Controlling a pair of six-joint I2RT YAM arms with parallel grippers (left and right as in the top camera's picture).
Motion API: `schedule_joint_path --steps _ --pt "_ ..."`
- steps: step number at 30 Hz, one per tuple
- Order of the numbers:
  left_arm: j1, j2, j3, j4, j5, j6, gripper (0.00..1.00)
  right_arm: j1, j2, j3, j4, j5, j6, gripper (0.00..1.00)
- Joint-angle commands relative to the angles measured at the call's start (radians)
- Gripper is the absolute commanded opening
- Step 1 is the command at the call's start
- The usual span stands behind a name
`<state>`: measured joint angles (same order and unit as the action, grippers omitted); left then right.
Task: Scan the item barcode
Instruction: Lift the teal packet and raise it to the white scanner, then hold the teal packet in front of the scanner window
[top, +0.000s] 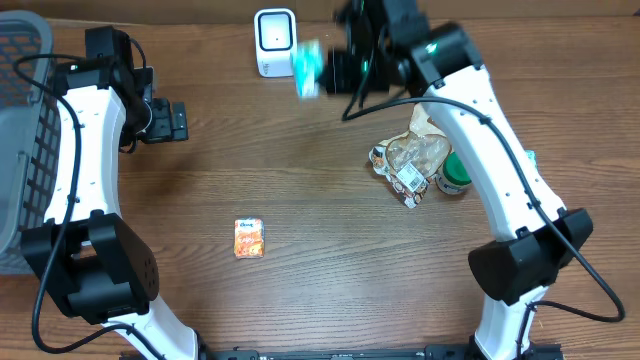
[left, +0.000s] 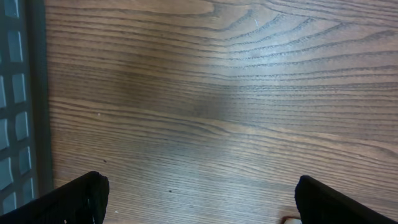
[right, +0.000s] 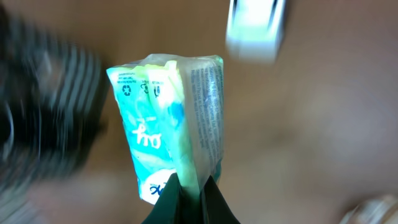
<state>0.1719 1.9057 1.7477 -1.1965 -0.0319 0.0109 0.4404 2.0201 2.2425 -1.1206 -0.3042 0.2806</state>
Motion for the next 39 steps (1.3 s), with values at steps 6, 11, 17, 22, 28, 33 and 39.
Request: schedule_joint_path --steps 6,11,17,22,28,33,39 --pt "0.004 -0.010 0.017 0.000 -0.002 0.012 1.00 0.038 0.119 0.079 0.422 0.616 -0.183 0.04" --pt "0.004 -0.010 0.017 0.000 -0.002 0.012 1.00 0.058 0.241 0.079 0.676 0.671 -0.364 0.04" --pt "0.004 -0.010 0.017 0.000 -0.001 0.012 1.00 0.082 0.402 0.078 0.896 0.670 -0.565 0.05" --pt "0.004 -0.010 0.017 0.000 -0.002 0.012 0.99 0.127 0.517 0.077 1.006 0.671 -0.871 0.04" --pt "0.004 -0.010 0.017 0.000 -0.001 0.012 1.00 0.150 0.590 0.076 1.041 0.716 -1.022 0.04" --pt "0.004 -0.010 0.017 0.000 -0.001 0.011 1.00 0.150 0.591 0.076 1.043 0.716 -1.023 0.04" --pt "0.004 -0.010 0.017 0.000 -0.001 0.012 1.00 0.150 0.591 0.076 1.029 0.735 -1.042 0.04"
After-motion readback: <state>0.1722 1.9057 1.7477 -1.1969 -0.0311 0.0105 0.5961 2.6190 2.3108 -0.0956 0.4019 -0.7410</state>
